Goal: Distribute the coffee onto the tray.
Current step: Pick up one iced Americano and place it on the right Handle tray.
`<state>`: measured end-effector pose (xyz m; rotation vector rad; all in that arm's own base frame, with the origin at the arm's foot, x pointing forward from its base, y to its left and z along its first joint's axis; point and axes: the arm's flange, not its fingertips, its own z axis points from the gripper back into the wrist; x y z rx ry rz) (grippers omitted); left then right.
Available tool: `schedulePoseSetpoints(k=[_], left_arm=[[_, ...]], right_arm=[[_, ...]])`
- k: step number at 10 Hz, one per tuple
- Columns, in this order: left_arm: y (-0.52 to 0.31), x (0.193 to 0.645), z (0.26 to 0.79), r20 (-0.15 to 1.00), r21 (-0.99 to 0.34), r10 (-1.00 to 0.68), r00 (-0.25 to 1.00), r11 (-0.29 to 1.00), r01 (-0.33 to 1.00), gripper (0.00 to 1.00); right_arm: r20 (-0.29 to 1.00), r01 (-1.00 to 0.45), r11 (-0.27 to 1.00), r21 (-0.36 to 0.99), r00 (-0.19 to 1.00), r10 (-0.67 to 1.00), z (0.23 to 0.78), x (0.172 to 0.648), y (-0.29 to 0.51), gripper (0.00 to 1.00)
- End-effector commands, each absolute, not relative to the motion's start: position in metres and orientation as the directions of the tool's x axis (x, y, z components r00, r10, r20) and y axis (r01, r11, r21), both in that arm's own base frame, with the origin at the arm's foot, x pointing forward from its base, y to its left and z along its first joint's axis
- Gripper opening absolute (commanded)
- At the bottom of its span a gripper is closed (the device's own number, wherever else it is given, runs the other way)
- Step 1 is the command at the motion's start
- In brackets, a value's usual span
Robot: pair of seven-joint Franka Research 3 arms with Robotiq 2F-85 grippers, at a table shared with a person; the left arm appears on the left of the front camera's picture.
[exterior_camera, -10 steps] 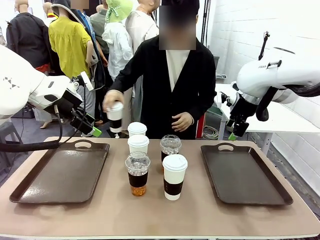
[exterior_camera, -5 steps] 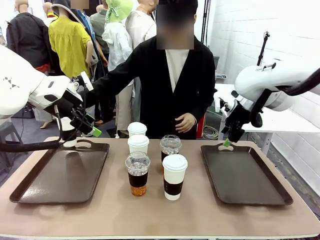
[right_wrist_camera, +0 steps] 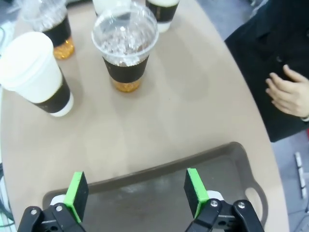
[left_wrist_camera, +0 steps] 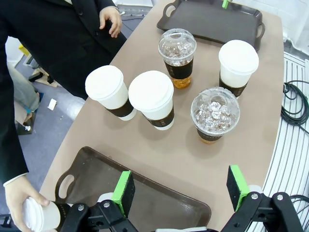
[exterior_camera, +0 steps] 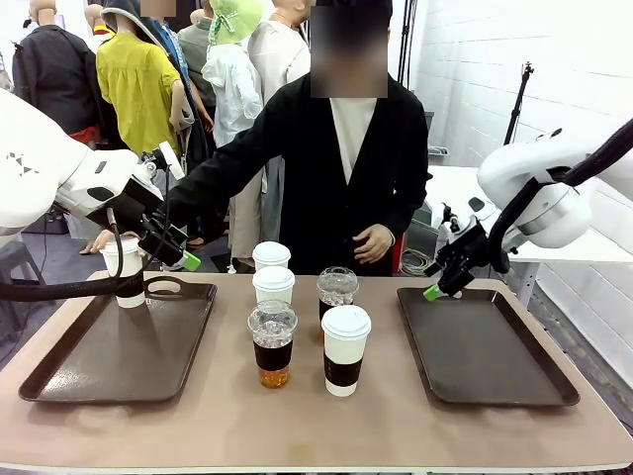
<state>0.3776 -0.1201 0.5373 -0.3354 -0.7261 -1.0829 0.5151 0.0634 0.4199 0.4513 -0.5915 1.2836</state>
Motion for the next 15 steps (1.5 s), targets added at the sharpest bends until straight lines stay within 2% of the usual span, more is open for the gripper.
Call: schedulePoseSetpoints(k=[1, 3, 5, 6, 11, 15], left_arm=[[-0.118, 0.378, 0.537, 0.678, 0.094, -0.685, 0.267, 0.44, 0.893, 1.0], [-0.118, 0.378, 0.537, 0.678, 0.094, -0.685, 0.267, 0.44, 0.893, 1.0], [-0.118, 0.378, 0.537, 0.678, 0.094, -0.685, 0.267, 0.44, 0.893, 1.0], [-0.118, 0.378, 0.537, 0.678, 0.094, -0.685, 0.267, 0.44, 0.893, 1.0], [-0.118, 0.378, 0.537, 0.678, 0.094, -0.685, 0.267, 0.44, 0.893, 1.0], [-0.118, 0.378, 0.537, 0.678, 0.094, -0.685, 0.267, 0.44, 0.893, 1.0]], right_arm=[[0.71, -0.978, 0.207, 0.0, 0.146, 0.689, 0.4, 0.516, 0.057, 1.0], [0.736, -0.981, 0.195, 0.018, 0.146, 0.662, 0.392, 0.513, 0.055, 1.0], [0.744, -0.967, 0.254, 0.02, 0.185, 0.642, 0.396, 0.502, 0.049, 1.0], [0.719, -0.975, 0.22, 0.025, 0.17, 0.674, 0.396, 0.513, 0.054, 1.0], [0.722, -0.974, 0.224, 0.024, 0.172, 0.671, 0.397, 0.512, 0.053, 1.0], [0.778, -0.99, 0.143, -0.002, 0.088, 0.621, 0.361, 0.55, 0.057, 1.0]])
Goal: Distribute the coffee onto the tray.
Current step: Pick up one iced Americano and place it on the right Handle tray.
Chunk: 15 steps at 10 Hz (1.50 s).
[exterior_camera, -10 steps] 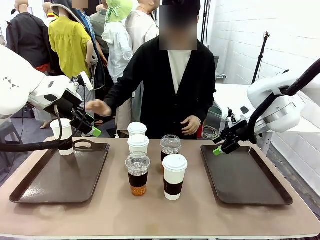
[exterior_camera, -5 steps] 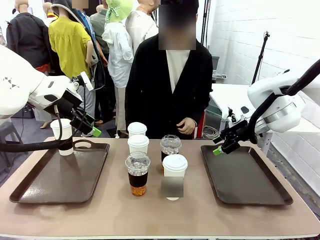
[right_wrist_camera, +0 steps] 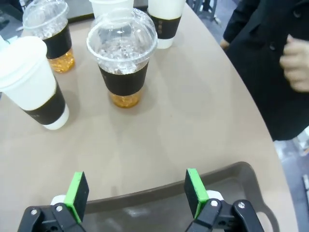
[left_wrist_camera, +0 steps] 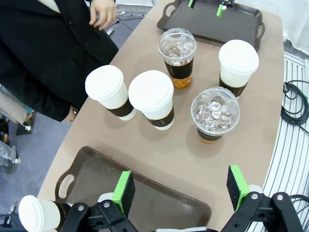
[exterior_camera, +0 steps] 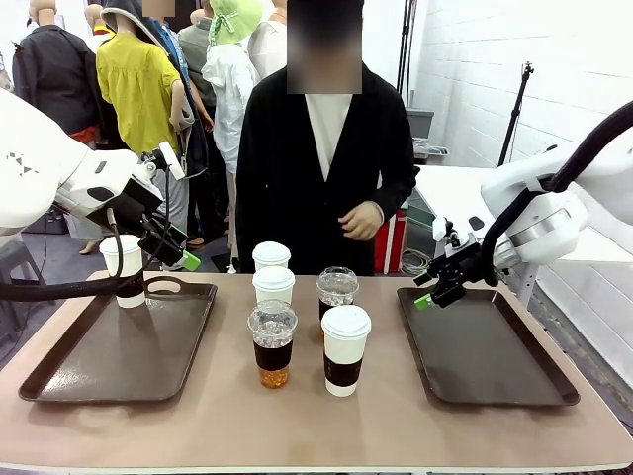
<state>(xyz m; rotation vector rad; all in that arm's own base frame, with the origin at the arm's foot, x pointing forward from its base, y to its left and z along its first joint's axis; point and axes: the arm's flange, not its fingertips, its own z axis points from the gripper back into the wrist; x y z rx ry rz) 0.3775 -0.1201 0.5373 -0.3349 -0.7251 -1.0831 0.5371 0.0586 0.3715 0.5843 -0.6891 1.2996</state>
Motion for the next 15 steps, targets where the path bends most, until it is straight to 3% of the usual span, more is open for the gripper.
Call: schedulePoseSetpoints(k=[1, 12, 15], left_arm=[[-0.118, 0.378, 0.537, 0.678, 0.094, -0.685, 0.267, 0.44, 0.893, 1.0], [-0.118, 0.378, 0.537, 0.678, 0.094, -0.685, 0.267, 0.44, 0.893, 1.0], [-0.118, 0.378, 0.537, 0.678, 0.094, -0.685, 0.267, 0.44, 0.893, 1.0]], right_arm=[[0.802, -0.994, 0.108, 0.0, 0.064, 0.594, 0.353, 0.554, 0.057, 1.0], [0.865, -0.999, 0.026, 0.046, 0.053, 0.499, 0.325, 0.58, 0.11, 1.0], [0.883, -0.997, 0.075, 0.031, 0.063, 0.466, 0.336, 0.573, 0.077, 1.0]])
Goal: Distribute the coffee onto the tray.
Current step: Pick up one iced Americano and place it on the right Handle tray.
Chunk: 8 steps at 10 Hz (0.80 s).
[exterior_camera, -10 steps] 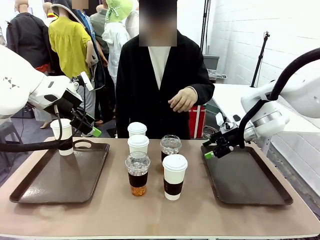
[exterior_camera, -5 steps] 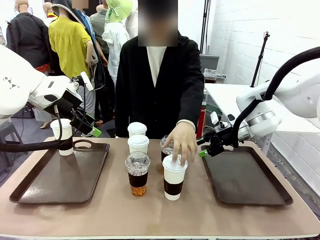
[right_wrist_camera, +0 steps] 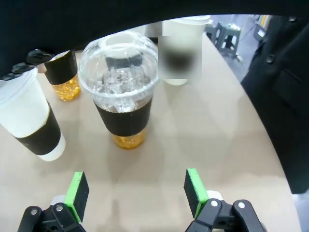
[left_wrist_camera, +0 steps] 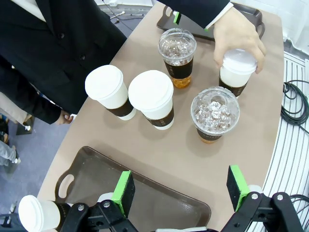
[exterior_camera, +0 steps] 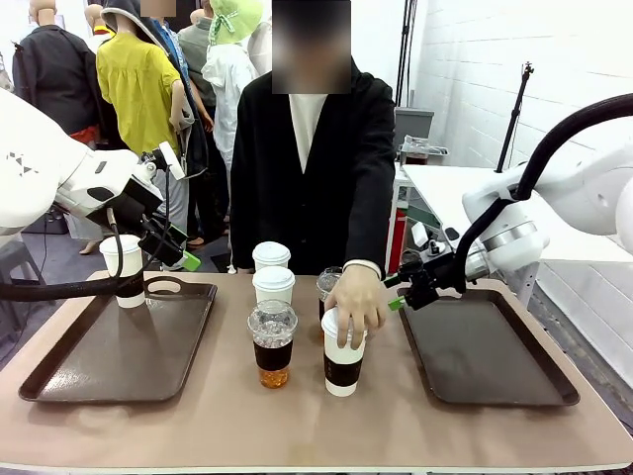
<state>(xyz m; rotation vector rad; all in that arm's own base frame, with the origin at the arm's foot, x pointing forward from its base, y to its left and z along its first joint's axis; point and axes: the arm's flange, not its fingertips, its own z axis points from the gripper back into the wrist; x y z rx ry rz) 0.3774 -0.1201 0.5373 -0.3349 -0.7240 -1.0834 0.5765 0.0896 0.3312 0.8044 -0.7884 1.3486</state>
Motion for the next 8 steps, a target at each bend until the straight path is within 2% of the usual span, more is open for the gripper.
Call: schedulePoseSetpoints(k=[1, 8], left_arm=[[-0.118, 0.378, 0.537, 0.678, 0.094, -0.685, 0.267, 0.44, 0.893, 1.0], [-0.118, 0.378, 0.537, 0.678, 0.094, -0.685, 0.267, 0.44, 0.893, 1.0]], right_arm=[[0.885, -0.995, 0.093, 0.034, 0.073, 0.46, 0.338, 0.571, 0.065, 1.0], [0.872, -0.991, 0.119, 0.061, 0.111, 0.477, 0.34, 0.57, 0.033, 1.0]])
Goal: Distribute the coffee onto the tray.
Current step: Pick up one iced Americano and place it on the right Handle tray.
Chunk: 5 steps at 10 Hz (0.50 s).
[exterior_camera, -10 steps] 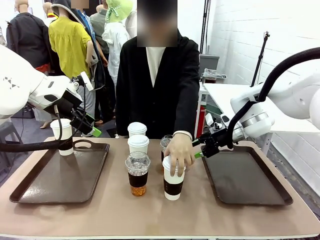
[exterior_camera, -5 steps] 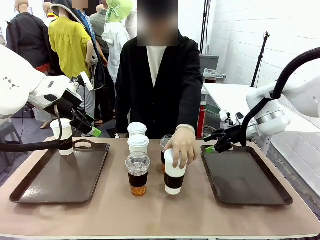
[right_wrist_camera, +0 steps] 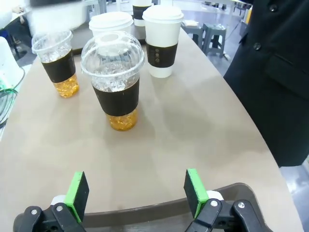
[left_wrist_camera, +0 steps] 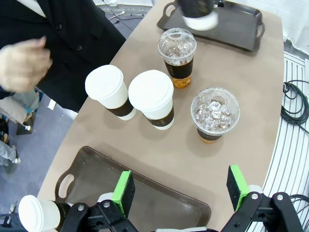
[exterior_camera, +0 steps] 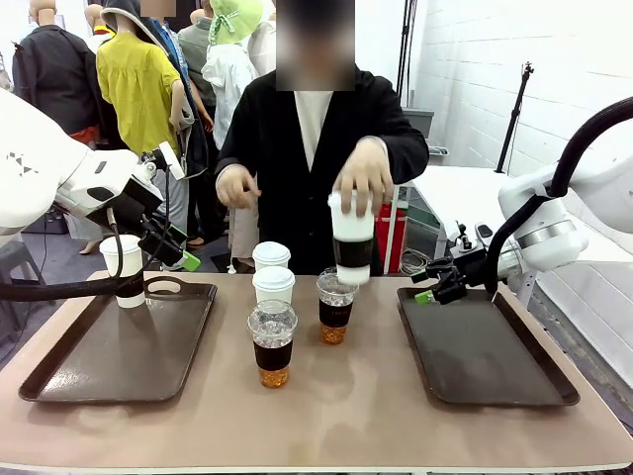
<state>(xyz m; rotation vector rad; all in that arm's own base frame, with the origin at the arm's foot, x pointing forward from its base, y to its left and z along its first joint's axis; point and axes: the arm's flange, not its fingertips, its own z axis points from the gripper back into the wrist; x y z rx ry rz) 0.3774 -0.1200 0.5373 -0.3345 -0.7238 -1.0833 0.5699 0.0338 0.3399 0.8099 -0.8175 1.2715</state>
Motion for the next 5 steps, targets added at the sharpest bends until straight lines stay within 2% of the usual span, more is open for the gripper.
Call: schedulePoseSetpoints(k=[1, 5], left_arm=[[-0.118, 0.378, 0.537, 0.678, 0.094, -0.685, 0.267, 0.44, 0.893, 1.0], [-0.118, 0.378, 0.537, 0.678, 0.094, -0.685, 0.267, 0.44, 0.893, 1.0]], right_arm=[[0.872, -0.991, 0.119, 0.061, 0.111, 0.477, 0.3403, 0.5703, 0.0334, 1.0], [0.872, -0.991, 0.119, 0.061, 0.111, 0.477, 0.3403, 0.5703, 0.0334, 1.0]])
